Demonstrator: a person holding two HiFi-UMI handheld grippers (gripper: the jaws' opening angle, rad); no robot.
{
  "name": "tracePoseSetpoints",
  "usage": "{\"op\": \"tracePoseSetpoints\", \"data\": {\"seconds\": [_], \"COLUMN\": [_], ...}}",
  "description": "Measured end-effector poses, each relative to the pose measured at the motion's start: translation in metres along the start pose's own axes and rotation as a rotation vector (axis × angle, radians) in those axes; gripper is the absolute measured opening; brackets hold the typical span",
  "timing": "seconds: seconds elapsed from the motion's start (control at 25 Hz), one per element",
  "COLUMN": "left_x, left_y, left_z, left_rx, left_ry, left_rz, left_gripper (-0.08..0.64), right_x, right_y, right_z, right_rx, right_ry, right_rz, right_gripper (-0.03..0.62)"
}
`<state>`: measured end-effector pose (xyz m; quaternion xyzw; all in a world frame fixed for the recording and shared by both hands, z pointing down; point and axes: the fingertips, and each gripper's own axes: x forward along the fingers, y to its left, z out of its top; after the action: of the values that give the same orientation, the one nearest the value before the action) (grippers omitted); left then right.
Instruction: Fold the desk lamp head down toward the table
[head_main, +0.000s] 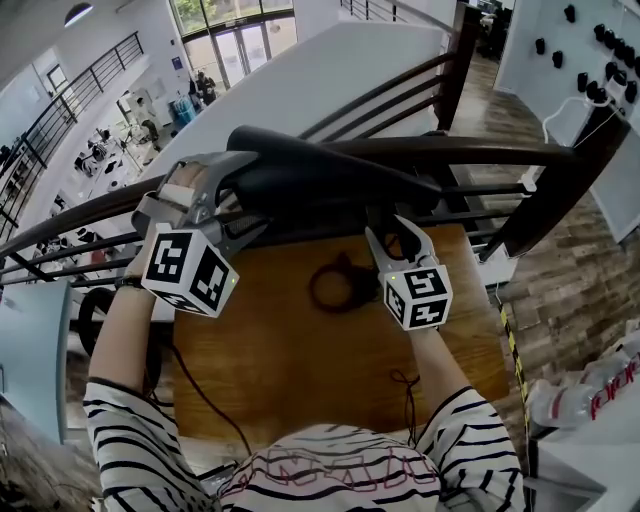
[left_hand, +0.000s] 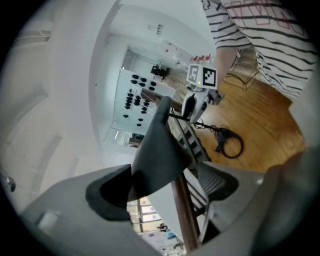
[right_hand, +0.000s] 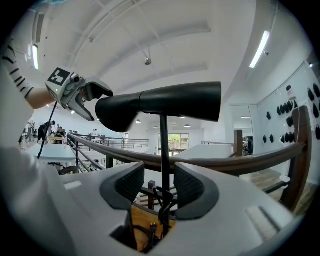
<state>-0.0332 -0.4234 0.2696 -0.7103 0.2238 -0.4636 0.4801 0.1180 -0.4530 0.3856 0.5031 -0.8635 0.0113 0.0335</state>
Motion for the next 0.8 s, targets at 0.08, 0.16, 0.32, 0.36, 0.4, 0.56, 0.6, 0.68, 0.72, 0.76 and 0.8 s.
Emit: {"op": "tracePoseSetpoints", "data": {"seconds": [0.08,0.16,0.32,0.36,0.4,0.56,0.6,0.68,0.72,0.76,0.8], "left_x": [0.0,0.001,0.005,0.005,0.004,0.006,0.008,0.009,0.01,0.01,0.01], "left_y": [-0.001,-0.001,0.0,0.0,0.0,-0.006,-0.008,-0.009,-0.008,-0.008,-0.009], "left_z": [-0.001,-0.003,-0.005,-0.005,-0.004,-0.008,-0.009,-0.008,-0.007,-0.006,-0.006], "left_rx": [0.016,0.04,0.072,0.066,0.057,0.045,0.046,0.039,0.029,0.02,0.011], "left_ry": [0.012,0.028,0.05,0.048,0.045,0.058,0.061,0.057,0.053,0.048,0.044], "left_rz": [0.003,0.008,0.021,0.022,0.023,0.005,0.004,0.008,0.011,0.013,0.013], "left_gripper": [0.41,0.41,0.41,0.41,0.41,0.408,0.408,0.408,0.408,0.408,0.408], "right_x": [0.001,0.003,0.006,0.006,0.006,0.007,0.007,0.008,0.008,0.008,0.008], "right_y": [0.0,-0.001,-0.006,-0.007,-0.008,-0.011,-0.011,-0.012,-0.012,-0.013,-0.013], "right_z": [0.0,0.0,0.0,0.0,0.0,0.0,0.001,0.001,0.001,0.0,0.0], "right_rx": [-0.001,0.0,0.002,0.003,0.004,0.005,0.005,0.005,0.003,-0.001,-0.005], "right_ry": [0.0,-0.001,-0.004,-0.005,-0.007,-0.009,-0.01,-0.013,-0.014,-0.016,-0.018], "right_rz": [0.0,-0.001,-0.017,-0.023,-0.03,-0.035,-0.032,-0.029,-0.03,-0.031,-0.033], "right_gripper": [0.157,0.13,0.093,0.081,0.065,0.038,0.038,0.038,0.038,0.038,0.038]}}
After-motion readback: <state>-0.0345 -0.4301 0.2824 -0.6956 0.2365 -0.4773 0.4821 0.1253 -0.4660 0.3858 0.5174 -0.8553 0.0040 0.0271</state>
